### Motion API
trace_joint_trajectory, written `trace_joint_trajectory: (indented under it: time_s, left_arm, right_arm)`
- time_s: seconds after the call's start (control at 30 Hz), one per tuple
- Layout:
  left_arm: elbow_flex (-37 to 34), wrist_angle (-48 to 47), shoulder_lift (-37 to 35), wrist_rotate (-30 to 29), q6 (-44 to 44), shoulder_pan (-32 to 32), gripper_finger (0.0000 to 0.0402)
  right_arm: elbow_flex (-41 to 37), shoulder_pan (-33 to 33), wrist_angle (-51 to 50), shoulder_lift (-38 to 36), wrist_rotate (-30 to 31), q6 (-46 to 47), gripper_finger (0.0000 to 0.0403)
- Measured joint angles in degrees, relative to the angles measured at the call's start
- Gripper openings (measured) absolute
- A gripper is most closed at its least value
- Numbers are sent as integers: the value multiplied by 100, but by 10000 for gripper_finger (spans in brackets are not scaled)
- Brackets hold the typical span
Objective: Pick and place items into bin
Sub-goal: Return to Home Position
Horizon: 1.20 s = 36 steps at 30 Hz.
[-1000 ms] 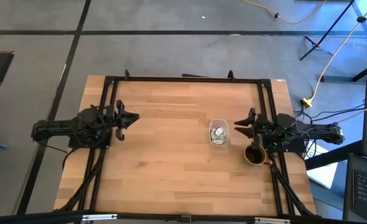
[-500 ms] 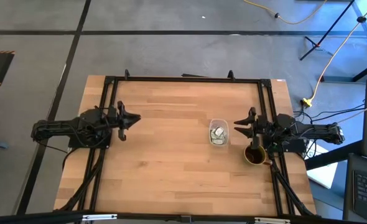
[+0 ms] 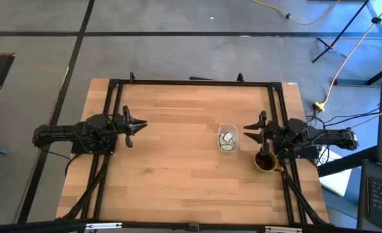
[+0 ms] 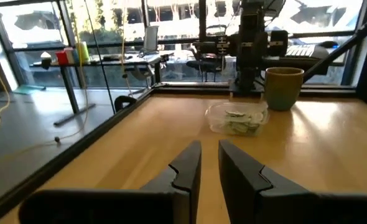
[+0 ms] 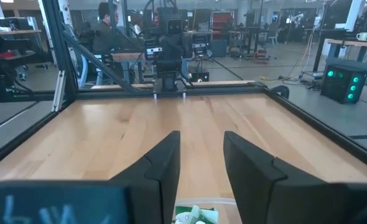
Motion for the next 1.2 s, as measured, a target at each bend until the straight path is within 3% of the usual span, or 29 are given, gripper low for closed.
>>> trace_joint_trajectory:
  time_s: [1.2]
  left_arm:
    - [-6, 0, 2, 7, 92, 0, 48]
  right_arm:
    - [0, 1, 0, 2, -1, 2, 127]
